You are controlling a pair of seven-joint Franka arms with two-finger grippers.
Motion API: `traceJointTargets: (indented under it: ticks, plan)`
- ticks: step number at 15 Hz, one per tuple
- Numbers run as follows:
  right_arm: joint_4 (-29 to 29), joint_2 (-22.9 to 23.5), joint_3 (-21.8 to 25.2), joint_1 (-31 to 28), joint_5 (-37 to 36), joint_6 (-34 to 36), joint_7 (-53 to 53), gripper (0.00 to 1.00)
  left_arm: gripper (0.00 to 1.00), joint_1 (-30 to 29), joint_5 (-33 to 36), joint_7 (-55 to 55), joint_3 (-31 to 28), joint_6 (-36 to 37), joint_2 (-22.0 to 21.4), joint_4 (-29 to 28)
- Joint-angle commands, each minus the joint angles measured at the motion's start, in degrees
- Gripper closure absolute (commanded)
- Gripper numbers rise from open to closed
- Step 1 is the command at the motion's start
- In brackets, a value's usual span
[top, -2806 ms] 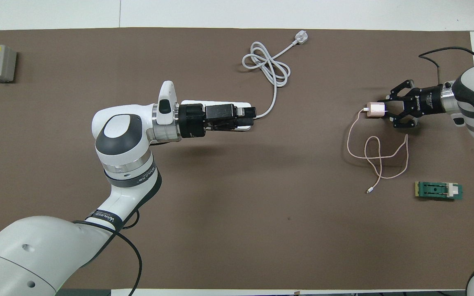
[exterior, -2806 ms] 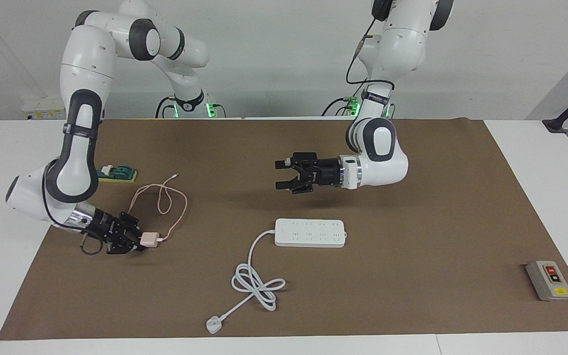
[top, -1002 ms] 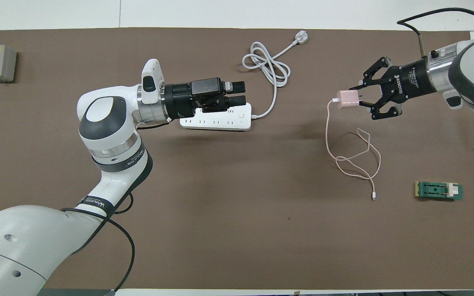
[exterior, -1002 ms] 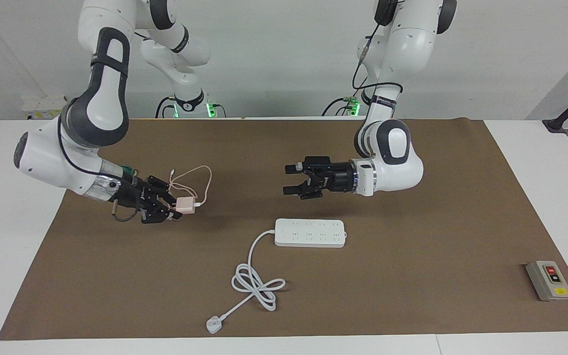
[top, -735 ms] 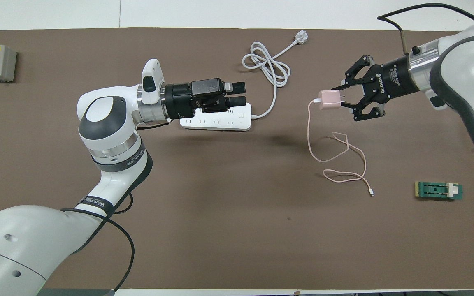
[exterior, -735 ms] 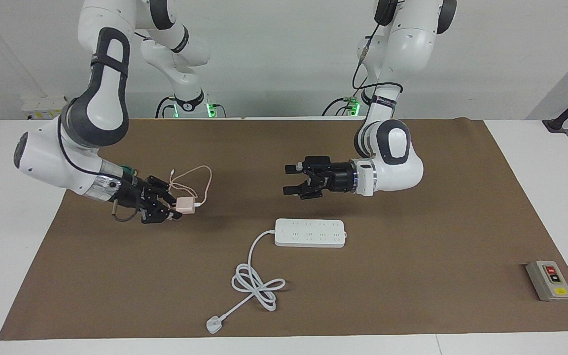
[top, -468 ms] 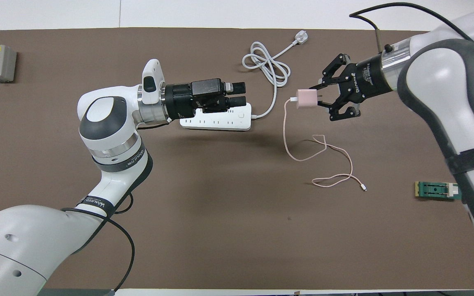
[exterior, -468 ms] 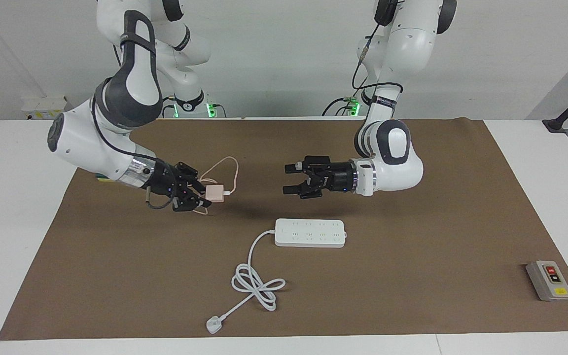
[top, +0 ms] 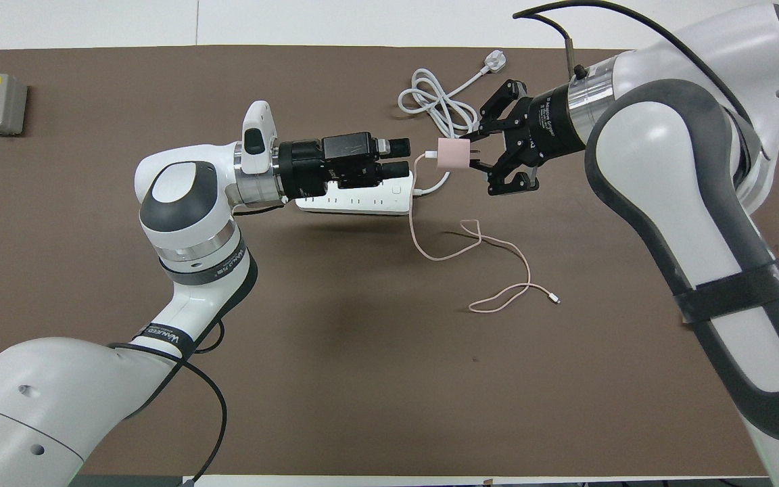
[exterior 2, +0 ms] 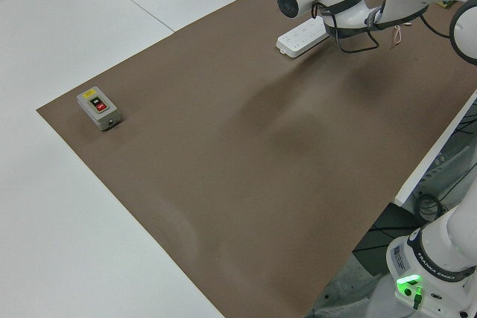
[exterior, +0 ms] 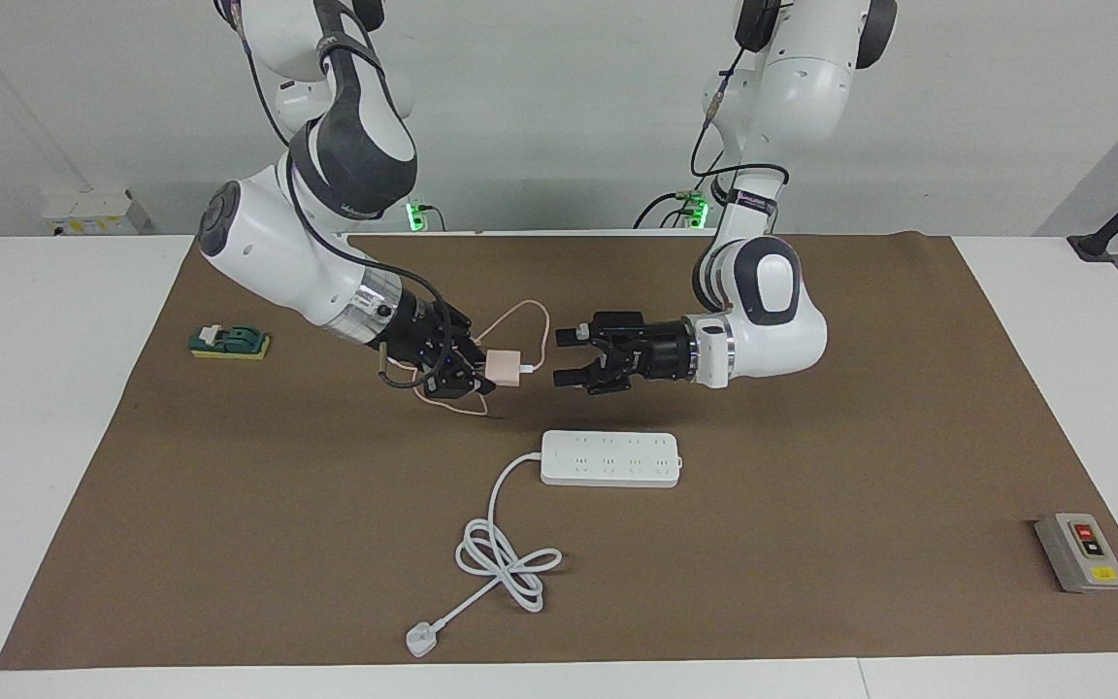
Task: Plug charger into power strip
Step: 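Carry the charger with the right gripper to the strip's end socket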
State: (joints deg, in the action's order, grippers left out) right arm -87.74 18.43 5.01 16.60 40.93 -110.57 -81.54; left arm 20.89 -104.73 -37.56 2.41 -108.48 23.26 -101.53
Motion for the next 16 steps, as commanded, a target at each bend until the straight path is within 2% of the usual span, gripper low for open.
traceJointTargets:
  ticks: [1, 5, 16]
  plan:
    - [-0.2, -0.5, -0.2, 1.9, -0.9, -2.4, -1.2, 1.0, 0.0, 0.6, 0.8, 0.3, -0.4, -0.5, 0.7, 1.1]
    - [-0.3, -0.5, -0.2, 3.0, -1.0, -3.3, 0.1, 1.0, 0.0, 0.9, 0.8, -2.1, -0.5, -0.1, 0.5, -0.9]
    - [-1.2, -0.9, -0.2, 3.9, -2.0, -3.3, 3.2, 1.0, 0.0, 2.4, 0.8, -3.0, -0.5, -0.9, 0.4, -1.0]
